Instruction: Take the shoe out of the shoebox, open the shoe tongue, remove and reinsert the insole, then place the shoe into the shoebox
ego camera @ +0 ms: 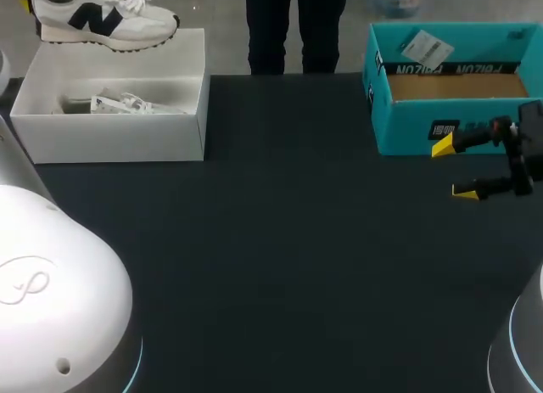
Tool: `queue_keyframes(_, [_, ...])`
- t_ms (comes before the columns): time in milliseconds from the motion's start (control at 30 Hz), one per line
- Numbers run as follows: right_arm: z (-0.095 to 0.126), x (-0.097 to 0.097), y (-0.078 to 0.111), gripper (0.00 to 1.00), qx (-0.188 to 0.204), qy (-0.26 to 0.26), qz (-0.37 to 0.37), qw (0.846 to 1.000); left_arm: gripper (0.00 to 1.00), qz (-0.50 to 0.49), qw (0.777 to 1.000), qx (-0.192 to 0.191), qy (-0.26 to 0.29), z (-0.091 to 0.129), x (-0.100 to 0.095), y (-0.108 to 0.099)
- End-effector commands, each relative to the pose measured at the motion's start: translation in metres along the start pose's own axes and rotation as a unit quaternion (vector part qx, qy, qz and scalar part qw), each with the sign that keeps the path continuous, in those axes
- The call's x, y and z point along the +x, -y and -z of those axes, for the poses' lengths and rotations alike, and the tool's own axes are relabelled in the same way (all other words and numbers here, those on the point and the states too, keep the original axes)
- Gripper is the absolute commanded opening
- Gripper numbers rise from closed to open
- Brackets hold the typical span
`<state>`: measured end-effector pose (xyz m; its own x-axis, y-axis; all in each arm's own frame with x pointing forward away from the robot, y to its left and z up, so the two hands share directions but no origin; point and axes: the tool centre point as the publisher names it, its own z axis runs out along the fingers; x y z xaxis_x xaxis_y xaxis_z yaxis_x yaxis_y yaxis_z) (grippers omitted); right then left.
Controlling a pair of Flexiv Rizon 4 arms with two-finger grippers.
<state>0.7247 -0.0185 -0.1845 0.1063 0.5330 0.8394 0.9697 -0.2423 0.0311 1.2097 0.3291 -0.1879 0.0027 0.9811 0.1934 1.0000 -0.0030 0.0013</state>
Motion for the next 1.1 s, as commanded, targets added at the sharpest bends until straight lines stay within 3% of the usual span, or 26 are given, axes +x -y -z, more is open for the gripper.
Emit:
queue_keyframes(33, [-0.001,0.0,0.001,1.0,-0.001,0.002,-0.001,1.0,0.0,0.005,0.999,0.033,0.008,-0.001,0.003,-0.01])
queue_keyframes(567, [-0.001,0.0,0.001,1.0,-0.001,0.002,-0.001,1.0,0.0,0.012,0.999,0.041,0.027,-0.005,-0.001,-0.005])
queue_keyframes(633, [-0.001,0.0,0.001,1.0,-0.001,0.002,-0.001,1.0,0.0,0.025,0.999,0.016,0.039,-0.012,-0.007,-0.004])
queue_keyframes(1100, [-0.001,0.0,0.001,1.0,-0.001,0.002,-0.001,1.0,0.0,0.009,1.0,0.009,0.021,-0.074,-0.02,-0.012])
